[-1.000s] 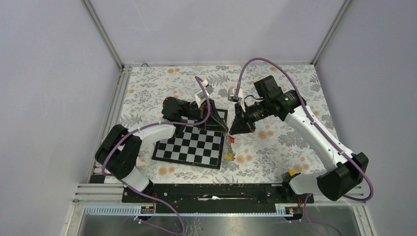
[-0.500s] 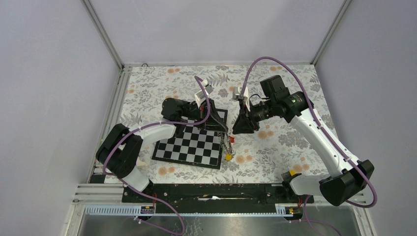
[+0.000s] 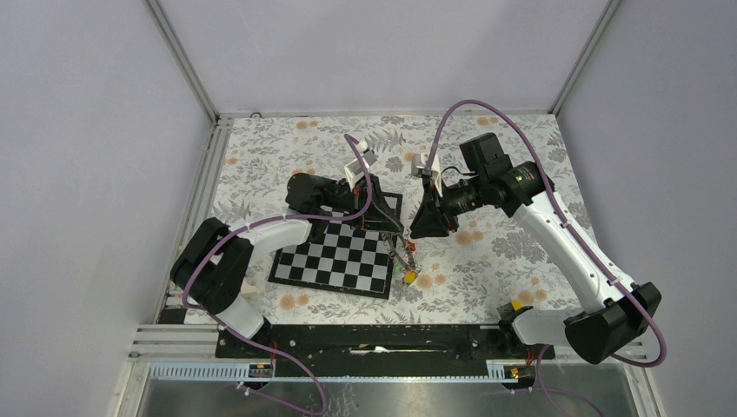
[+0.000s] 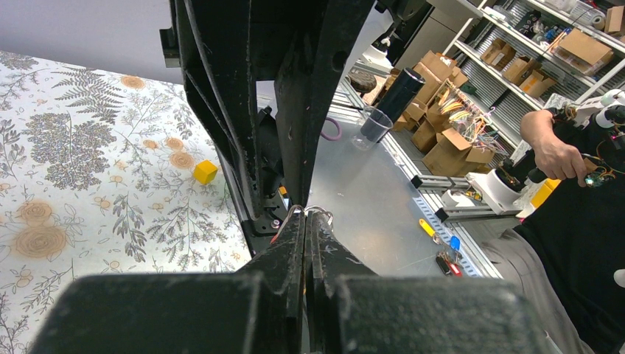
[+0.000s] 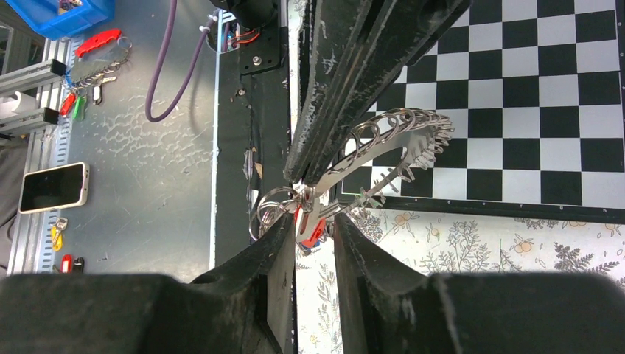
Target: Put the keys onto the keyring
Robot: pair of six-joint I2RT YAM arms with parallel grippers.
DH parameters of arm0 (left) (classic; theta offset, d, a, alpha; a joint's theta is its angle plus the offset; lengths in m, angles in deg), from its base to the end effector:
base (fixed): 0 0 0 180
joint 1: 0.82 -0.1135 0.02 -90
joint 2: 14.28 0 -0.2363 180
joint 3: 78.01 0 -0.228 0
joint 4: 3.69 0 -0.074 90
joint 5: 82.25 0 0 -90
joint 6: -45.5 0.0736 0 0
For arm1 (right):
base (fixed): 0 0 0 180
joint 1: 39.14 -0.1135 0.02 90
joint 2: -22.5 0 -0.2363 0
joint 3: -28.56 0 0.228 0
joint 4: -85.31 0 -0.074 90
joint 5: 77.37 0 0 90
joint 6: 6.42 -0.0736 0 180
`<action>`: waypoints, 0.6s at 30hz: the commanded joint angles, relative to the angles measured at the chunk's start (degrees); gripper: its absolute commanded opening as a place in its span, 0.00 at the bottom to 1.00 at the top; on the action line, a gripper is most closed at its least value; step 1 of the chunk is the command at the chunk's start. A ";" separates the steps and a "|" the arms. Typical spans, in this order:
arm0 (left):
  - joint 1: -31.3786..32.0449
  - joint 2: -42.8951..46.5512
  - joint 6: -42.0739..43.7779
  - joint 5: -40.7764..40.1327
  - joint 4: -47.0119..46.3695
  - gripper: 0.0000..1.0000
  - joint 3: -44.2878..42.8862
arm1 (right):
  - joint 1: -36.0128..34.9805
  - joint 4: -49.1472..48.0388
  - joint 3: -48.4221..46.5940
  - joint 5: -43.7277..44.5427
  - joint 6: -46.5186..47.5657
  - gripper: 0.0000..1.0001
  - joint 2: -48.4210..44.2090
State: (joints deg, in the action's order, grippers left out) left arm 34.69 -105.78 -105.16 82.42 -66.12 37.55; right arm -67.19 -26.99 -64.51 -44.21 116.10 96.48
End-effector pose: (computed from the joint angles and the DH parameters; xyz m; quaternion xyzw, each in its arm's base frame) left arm 0.2074 -0.2352 0.3001 0.4465 0.4734 -0.7116 0.2648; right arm 0.1879 0.1700 0.3295 -0.5601 0.6256 0.4328 0.3279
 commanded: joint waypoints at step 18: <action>0.09 -0.38 0.19 -2.24 -3.96 0.00 -2.67 | -0.39 -3.19 0.39 -2.24 -3.01 0.28 0.93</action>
State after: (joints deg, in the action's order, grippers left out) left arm 34.69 -106.28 -105.16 81.96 -66.12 37.55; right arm -67.26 -28.65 -64.47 -45.50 114.13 97.04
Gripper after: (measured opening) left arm 0.010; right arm 0.283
